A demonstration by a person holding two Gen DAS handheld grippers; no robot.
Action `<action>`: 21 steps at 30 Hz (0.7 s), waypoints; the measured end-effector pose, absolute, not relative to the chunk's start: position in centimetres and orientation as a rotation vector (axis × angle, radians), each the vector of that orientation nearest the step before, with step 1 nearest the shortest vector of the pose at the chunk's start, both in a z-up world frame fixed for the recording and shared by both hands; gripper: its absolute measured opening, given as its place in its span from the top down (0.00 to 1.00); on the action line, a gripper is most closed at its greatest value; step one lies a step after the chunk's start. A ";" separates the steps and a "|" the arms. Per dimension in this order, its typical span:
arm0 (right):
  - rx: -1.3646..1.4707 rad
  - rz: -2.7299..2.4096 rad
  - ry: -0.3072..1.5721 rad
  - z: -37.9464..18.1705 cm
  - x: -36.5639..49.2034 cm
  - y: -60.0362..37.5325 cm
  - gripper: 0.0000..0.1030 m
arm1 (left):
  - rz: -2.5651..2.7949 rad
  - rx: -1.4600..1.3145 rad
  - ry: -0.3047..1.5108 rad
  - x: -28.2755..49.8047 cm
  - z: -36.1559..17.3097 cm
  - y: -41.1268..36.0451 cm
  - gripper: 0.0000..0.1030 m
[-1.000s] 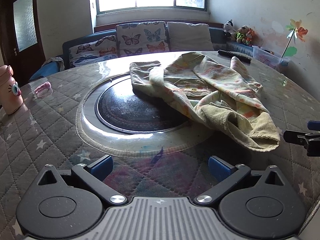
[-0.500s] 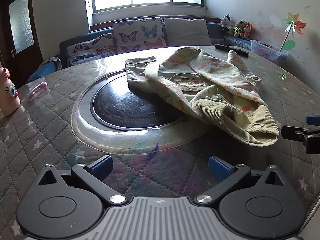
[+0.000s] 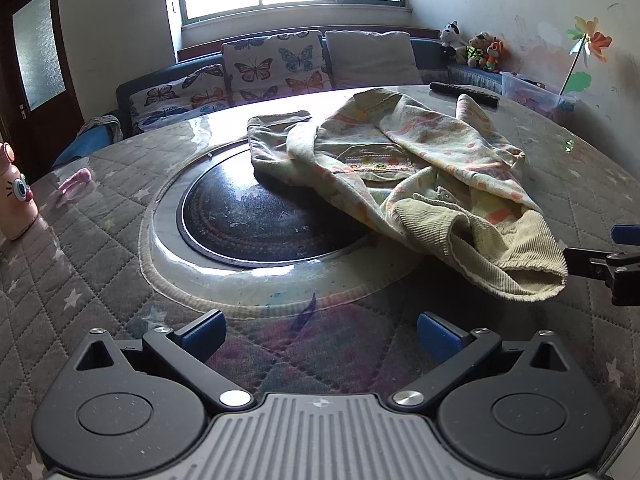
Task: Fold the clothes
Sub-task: 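Approach the crumpled patterned shirt with both grippers open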
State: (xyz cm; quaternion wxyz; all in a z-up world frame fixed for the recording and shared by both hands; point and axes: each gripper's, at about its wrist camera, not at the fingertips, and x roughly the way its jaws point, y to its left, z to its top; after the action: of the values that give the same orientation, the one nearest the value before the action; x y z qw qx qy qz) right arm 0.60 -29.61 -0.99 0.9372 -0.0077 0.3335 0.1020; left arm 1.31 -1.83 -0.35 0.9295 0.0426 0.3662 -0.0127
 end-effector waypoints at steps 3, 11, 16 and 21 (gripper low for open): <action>-0.016 0.209 0.685 -1.1 0.9 -29.5 0.00 | -0.025 0.089 0.753 1.6 -0.4 -1.8 0.00; -0.022 0.210 0.699 -1.2 1.7 -29.3 0.00 | -0.020 0.092 0.755 2.4 -0.2 -1.5 0.00; -0.022 0.205 0.705 -1.2 2.3 -29.4 0.00 | -0.005 0.090 0.752 3.1 0.0 -1.0 0.00; -0.031 0.201 0.709 -1.1 3.1 -29.5 0.00 | 0.007 0.098 0.741 3.7 0.5 -0.5 0.00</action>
State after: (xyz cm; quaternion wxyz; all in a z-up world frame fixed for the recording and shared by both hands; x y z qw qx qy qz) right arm 3.07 -29.51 -1.06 0.9328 -0.0149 0.3465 0.0984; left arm 3.73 -0.47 0.49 0.9310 0.0477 0.3620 0.0035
